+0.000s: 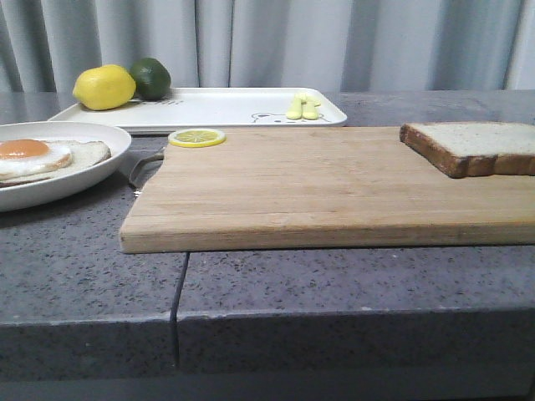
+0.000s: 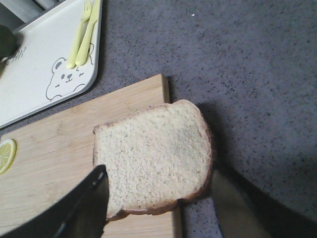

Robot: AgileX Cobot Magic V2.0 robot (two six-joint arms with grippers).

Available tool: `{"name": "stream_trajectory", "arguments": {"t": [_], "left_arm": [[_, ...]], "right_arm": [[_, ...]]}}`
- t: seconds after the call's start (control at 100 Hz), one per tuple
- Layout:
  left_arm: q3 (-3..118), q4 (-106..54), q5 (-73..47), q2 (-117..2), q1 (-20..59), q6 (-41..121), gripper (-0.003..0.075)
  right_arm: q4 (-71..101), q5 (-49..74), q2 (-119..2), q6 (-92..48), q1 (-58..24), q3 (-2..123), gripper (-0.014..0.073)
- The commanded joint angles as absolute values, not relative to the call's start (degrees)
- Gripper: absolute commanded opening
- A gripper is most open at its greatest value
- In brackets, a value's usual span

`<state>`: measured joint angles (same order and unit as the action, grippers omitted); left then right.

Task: Place bread and move sandwich to tray
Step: 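Lower the right gripper and grasp the bread slice by its edge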

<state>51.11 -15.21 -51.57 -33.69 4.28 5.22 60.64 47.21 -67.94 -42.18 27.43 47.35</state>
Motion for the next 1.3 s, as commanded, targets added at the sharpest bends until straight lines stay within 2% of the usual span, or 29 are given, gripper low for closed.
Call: {"name": "stream_trajectory", "arguments": {"t": [0.0,0.49,1.29], "left_arm": [[52.9,-16.6,-48.2,-34.3,4.3,5.3,0.0461],[52.9,-16.6,-48.2,-34.3,4.3,5.3,0.0461],[52.9,-16.6,-48.2,-34.3,4.3,5.3,0.046]], "right_arm": [[65.9,47.8,-70.1,-44.8,27.9,48.5,0.0458],[69.7,48.5,-81.6,-49.3,27.9,48.5,0.0458],[75.2,50.3,-87.9,-52.9,25.0,48.6,0.0458]]}}
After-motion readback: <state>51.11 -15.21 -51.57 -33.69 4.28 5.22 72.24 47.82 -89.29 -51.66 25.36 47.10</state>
